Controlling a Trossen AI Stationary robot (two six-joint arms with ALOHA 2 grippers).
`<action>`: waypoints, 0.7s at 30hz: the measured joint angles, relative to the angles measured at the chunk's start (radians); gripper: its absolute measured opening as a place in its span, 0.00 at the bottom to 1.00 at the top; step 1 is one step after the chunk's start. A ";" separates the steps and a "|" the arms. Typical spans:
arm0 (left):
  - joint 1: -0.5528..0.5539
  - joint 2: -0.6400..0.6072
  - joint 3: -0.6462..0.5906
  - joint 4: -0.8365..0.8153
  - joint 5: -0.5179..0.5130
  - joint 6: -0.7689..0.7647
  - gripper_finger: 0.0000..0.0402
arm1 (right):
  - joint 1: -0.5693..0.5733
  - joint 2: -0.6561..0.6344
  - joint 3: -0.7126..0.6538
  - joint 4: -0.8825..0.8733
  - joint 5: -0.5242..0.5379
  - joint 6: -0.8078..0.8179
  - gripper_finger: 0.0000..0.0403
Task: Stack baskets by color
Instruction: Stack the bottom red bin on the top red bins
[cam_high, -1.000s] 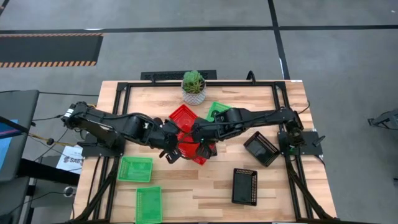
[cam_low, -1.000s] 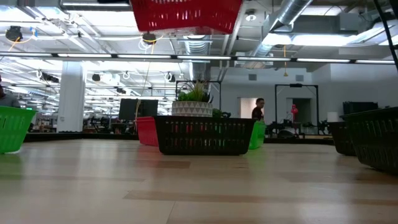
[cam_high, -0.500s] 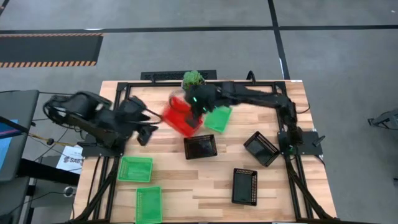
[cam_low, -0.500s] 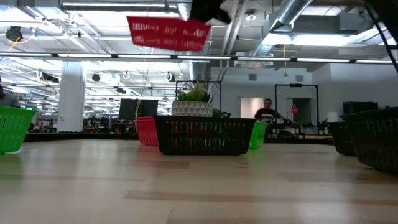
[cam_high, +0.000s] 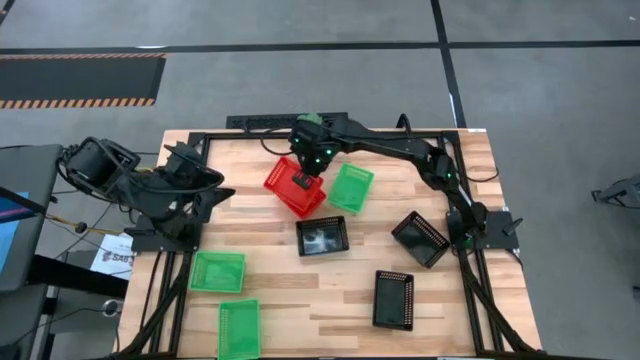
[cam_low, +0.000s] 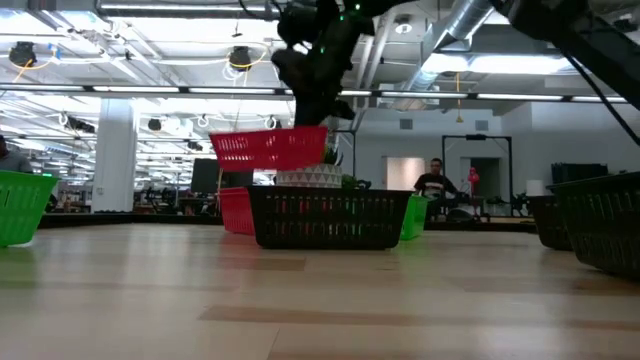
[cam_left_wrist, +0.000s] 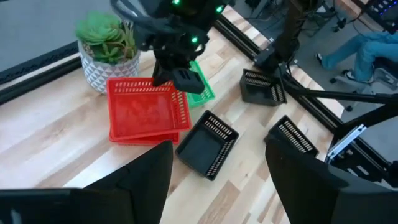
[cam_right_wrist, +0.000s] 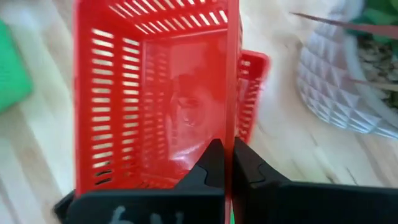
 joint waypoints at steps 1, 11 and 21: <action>-0.002 0.000 0.000 0.000 -0.005 0.000 0.61 | -0.004 0.002 0.000 -0.005 0.000 -0.002 0.02; -0.013 -0.008 -0.001 0.011 -0.043 -0.005 0.61 | 0.008 -0.105 0.000 -0.041 -0.085 -0.007 0.02; -0.083 -0.052 -0.001 0.035 -0.134 -0.013 0.61 | 0.032 -0.557 -0.547 0.291 -0.072 0.116 0.02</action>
